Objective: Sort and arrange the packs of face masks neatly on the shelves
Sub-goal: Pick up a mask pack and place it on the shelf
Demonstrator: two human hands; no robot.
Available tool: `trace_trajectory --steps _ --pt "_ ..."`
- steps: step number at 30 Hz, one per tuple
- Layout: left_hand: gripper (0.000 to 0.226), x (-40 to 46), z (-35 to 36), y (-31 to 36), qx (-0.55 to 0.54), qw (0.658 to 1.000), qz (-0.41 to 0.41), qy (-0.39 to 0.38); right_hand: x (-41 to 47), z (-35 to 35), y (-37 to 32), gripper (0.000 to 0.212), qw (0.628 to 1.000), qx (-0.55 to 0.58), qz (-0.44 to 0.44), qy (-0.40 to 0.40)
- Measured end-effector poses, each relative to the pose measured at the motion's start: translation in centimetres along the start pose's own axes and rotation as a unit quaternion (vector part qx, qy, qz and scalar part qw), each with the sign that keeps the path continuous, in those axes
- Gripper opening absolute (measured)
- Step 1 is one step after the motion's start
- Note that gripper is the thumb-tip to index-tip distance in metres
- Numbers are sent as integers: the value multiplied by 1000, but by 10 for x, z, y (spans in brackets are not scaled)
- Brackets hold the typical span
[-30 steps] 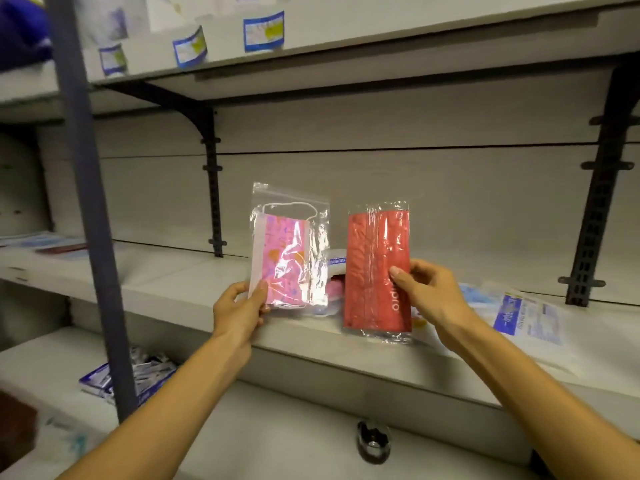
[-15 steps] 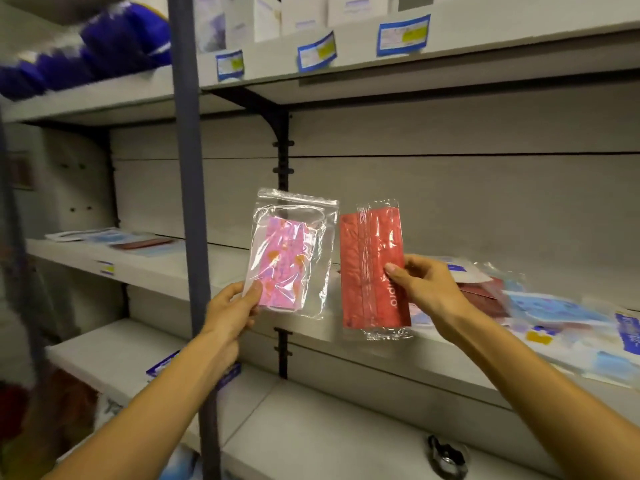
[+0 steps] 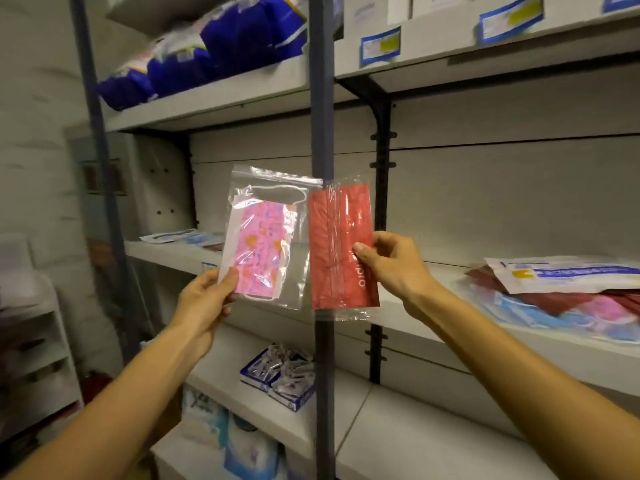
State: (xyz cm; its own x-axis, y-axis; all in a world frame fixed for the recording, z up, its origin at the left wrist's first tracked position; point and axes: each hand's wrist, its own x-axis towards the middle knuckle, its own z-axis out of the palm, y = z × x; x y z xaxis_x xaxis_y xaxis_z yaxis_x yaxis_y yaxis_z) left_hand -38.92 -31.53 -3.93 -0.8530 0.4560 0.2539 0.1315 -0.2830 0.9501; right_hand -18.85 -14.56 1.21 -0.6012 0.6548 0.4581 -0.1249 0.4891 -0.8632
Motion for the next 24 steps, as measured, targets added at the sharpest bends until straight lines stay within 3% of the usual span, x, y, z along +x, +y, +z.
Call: trace_trajectory --steps 12,18,24 --pt "11 110 -126 -40 37 992 -5 124 95 187 38 20 1000 2 2 18" --pt "9 212 -170 -35 70 987 14 142 192 235 49 17 994 -7 11 112" --pt "7 300 -184 -31 58 989 30 129 274 284 58 15 982 62 28 179"
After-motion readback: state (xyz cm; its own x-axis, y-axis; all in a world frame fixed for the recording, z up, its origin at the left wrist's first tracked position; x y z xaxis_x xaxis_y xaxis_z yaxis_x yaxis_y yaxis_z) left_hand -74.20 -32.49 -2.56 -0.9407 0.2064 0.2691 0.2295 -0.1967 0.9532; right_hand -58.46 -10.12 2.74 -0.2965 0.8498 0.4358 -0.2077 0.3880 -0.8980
